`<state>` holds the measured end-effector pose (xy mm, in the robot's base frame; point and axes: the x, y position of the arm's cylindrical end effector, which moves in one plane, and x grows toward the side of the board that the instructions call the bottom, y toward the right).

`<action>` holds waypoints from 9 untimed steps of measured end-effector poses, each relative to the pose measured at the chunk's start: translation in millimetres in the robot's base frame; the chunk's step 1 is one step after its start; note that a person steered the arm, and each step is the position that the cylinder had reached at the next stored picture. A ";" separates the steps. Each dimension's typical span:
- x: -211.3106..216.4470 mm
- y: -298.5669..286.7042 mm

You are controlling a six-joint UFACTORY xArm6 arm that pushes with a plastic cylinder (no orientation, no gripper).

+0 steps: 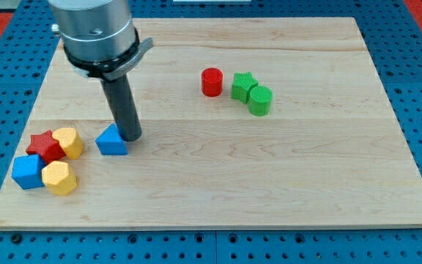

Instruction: Slide the green circle closer to the blue triangle

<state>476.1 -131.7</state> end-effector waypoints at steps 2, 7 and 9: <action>8.8 -11.5; -35.7 288.9; -73.5 257.5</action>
<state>402.7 125.8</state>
